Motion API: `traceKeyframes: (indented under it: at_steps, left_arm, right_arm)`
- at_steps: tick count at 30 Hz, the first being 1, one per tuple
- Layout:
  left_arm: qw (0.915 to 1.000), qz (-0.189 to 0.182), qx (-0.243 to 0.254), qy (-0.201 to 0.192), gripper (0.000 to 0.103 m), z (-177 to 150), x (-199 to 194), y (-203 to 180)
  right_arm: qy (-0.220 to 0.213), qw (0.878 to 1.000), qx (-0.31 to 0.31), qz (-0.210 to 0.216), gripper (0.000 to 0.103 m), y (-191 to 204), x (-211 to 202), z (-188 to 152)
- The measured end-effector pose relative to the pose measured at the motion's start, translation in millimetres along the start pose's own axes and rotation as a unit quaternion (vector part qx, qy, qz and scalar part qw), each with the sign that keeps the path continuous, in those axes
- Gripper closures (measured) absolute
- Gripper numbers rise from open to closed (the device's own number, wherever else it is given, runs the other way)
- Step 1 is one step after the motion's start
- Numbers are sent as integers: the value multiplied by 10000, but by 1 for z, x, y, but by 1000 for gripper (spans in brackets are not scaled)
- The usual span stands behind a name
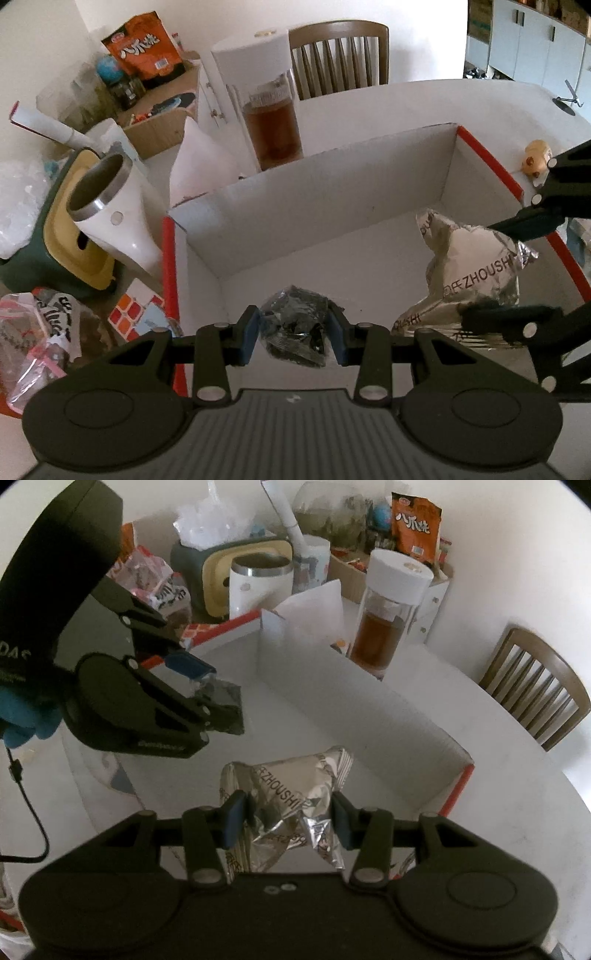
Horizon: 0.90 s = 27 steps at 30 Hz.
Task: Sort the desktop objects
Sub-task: 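Lower both grippers into the red box and open them to release both packets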
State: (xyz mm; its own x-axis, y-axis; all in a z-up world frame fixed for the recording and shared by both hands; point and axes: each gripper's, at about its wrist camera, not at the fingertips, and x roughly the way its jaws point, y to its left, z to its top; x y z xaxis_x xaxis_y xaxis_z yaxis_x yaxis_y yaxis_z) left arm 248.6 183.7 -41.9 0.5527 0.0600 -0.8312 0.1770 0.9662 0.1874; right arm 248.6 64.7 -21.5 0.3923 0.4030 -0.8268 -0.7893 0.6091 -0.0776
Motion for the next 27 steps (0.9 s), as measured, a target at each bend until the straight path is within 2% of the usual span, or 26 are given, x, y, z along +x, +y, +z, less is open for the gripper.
traceKeyframes:
  at_steps: [10, 27]
  left_arm:
    - [9985, -98, 447, 303, 64, 2, 26, -9]
    - [9953, -200, 694, 639, 64, 3, 49, -15]
  right_arm:
    - [340, 9994, -81, 34, 55, 0, 28, -5]
    - [713, 9974, -59, -27, 54, -5, 59, -7]
